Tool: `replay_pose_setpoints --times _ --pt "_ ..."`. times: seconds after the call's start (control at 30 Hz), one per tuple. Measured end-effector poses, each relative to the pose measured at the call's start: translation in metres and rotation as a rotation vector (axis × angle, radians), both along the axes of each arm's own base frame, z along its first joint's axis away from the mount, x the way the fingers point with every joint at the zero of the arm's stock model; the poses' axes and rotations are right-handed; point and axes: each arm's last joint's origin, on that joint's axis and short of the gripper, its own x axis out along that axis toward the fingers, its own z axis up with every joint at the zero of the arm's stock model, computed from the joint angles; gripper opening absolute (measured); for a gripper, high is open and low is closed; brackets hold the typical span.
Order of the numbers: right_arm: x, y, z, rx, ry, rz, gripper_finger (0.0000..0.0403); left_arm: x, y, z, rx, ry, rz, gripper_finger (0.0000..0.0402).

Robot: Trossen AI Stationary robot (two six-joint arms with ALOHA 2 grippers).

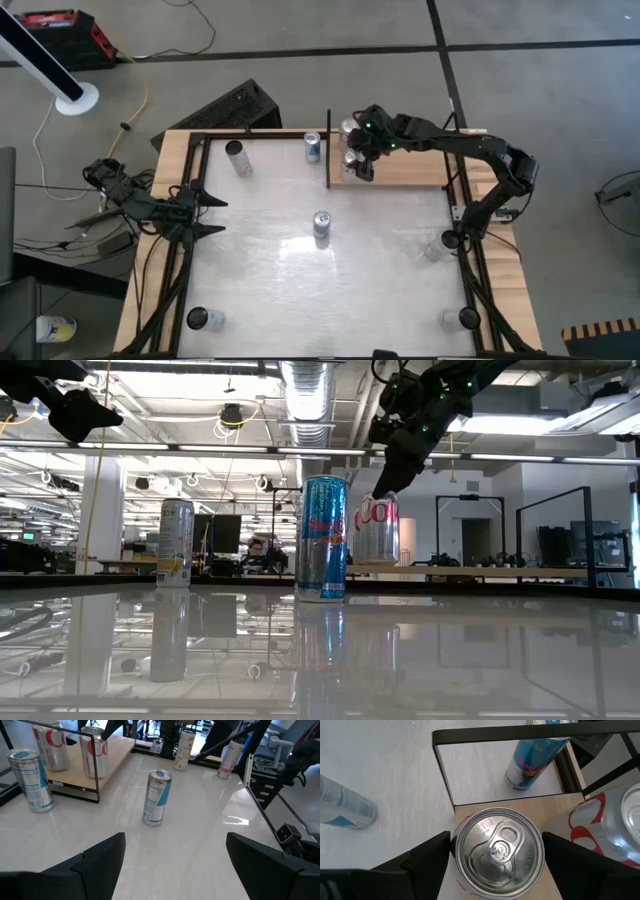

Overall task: Place canned beverage on shelf
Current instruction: Put the silver can on the shelf, then put the bottom blue can on the shelf

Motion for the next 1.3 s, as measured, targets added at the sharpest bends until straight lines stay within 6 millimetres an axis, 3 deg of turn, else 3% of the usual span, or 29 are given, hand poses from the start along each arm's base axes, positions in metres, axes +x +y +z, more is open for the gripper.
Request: replay_pose_setpoints --times 0.63,0.87,1.1,1.3 --pt "0.007 0.004 0.014 -0.023 -0.050 -0.005 0.0333 0.000 0.000 0.000 0.000 0.001 -0.003 0.0330" --pt "-0.010 0.013 0.044 -0.061 -0.135 -0.017 0.0333 0.000 0.000 0.000 0.004 0.001 -0.004 0.0330" --pt "-0.052 0.052 0.085 0.025 -0.199 -0.069 0.0333 0.000 0.000 0.000 0.003 0.002 -0.011 0.0330" --pt "-0.068 0.116 0.104 0.225 -0.244 -0.027 0.0333 0.000 -0.001 0.000 0.002 0.003 -0.021 0.0330"
